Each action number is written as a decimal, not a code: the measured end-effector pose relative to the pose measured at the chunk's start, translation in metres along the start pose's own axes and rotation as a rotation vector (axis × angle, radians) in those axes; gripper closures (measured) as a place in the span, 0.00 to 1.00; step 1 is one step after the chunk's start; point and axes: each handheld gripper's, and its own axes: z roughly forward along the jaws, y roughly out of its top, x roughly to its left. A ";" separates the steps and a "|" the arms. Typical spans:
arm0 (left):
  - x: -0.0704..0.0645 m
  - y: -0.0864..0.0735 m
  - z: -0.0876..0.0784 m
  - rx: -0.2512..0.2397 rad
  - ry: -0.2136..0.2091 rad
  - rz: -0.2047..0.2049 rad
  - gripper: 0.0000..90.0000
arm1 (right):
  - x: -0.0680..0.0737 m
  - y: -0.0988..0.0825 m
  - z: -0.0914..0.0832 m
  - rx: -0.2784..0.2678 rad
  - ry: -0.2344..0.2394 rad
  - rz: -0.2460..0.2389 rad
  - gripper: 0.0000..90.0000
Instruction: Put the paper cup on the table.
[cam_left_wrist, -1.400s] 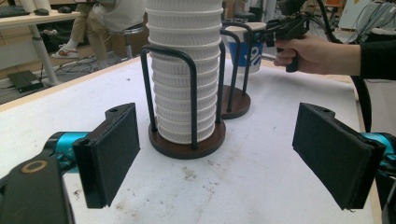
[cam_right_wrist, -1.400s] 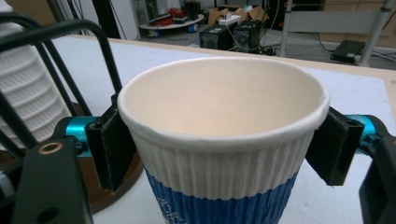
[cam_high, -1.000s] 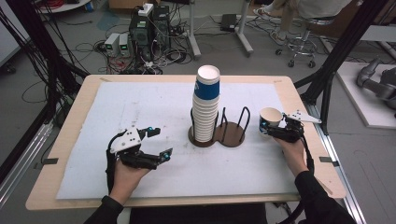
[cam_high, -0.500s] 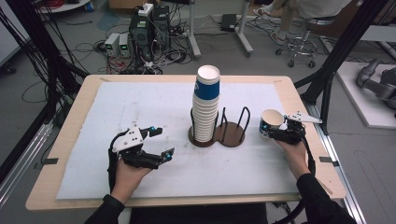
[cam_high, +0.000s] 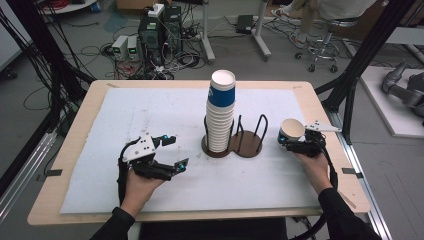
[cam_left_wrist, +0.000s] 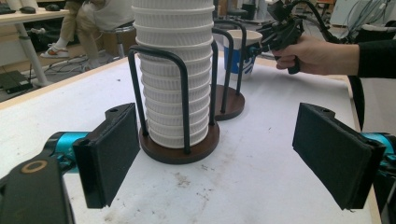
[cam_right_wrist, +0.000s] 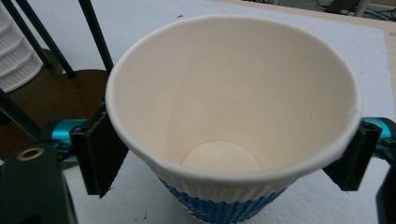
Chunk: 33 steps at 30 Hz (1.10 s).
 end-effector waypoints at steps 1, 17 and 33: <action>0.000 0.000 0.000 0.000 -0.001 0.001 0.16 | 0.001 0.000 0.000 0.003 -0.006 -0.002 0.15; 0.002 0.000 0.005 0.008 -0.016 0.001 0.16 | 0.004 0.000 -0.010 0.055 -0.069 0.010 0.15; 0.003 0.000 0.005 0.002 -0.014 -0.006 0.16 | 0.008 -0.008 -0.056 0.044 -0.052 0.082 0.15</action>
